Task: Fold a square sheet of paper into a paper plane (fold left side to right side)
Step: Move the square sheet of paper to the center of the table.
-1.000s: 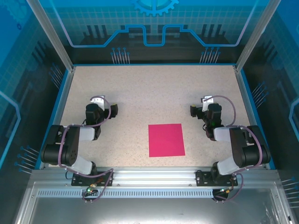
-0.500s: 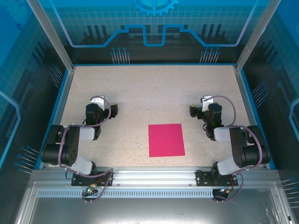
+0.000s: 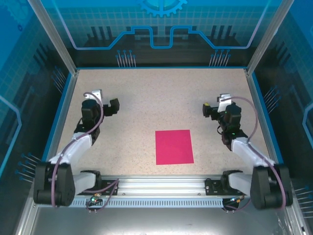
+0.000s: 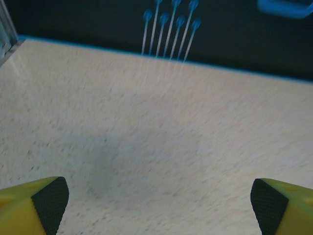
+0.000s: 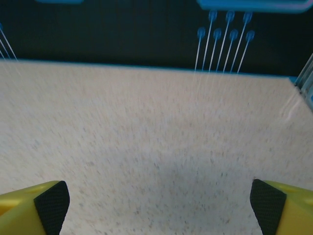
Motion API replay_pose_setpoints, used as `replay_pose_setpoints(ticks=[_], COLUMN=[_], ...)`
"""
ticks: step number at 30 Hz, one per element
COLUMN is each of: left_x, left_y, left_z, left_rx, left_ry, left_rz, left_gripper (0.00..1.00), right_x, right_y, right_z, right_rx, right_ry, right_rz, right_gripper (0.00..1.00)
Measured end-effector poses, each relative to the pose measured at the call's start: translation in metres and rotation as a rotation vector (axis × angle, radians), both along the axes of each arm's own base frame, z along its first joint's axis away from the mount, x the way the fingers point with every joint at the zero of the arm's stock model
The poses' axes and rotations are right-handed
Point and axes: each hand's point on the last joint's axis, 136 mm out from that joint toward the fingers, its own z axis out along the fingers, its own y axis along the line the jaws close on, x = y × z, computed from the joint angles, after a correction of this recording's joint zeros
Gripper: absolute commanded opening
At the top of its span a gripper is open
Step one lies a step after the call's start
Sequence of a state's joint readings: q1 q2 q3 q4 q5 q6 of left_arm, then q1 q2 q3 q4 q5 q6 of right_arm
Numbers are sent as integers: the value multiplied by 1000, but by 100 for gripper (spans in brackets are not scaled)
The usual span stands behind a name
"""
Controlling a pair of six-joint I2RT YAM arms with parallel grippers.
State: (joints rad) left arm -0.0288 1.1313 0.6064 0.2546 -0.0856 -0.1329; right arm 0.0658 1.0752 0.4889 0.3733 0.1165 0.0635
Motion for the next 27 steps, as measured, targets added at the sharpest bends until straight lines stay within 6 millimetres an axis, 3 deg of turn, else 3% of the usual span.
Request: replay_pose_setpoints(ticks=[3,6,8,12,16,20,27], left_x=[-15,-44,-71,-120,-143,-137,-126], left_y=[-47,-117,-163,-234,-294,-326,-343], left_z=[27,18,-1,-45,-82,-113,-150], left_rx=[-37,-56,-48,21,134,180,227], left_ry=[-4,97,201,427,612,722,843], left_rz=[-122,-314,-443,-639,-743,-736,-696], left_gripper=[99,99,99,99,99,99,99], right_x=[-18,-38,-51,-74,-90,-94,-96], right_y=[6,20,32,51,56,50,41], right_z=[37,48,44,19,-6,-15,-12], right_rx=[56,116,150,189,196,181,154], right_ry=[-29,15,83,240,362,415,423], right_rz=[17,58,87,120,106,63,18], right_gripper=[99,99,99,99,99,99,99])
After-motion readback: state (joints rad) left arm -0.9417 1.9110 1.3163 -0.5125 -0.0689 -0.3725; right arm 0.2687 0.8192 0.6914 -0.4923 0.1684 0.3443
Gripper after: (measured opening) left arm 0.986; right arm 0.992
